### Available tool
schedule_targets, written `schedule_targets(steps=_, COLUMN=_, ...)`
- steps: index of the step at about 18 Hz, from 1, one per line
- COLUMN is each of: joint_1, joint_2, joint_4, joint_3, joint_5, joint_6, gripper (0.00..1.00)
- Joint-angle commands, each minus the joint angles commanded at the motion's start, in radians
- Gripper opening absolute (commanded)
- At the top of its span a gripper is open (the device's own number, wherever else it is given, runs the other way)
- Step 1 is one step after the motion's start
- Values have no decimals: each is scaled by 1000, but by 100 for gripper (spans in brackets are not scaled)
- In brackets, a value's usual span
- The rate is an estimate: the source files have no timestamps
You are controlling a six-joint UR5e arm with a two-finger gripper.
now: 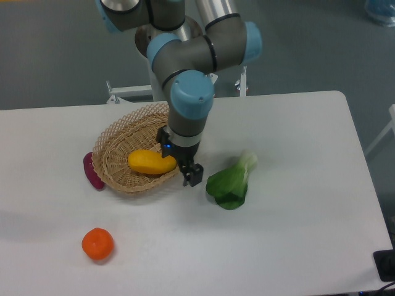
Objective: Pick up the mango from the basket
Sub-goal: 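Move the open gripper over the yellow mango in the basket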
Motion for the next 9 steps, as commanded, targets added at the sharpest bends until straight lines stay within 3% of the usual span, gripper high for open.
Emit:
schedule_targets(steps=5, joint_1=-2, joint_2=46, joint_4=2, joint_3=-80, joint_5=-2, joint_6=84, gripper=100)
schedule_targets(steps=9, joint_1=-14, joint_2=46, joint_4=3, joint_3=-95, joint_5=-2, joint_6=86, gripper=100)
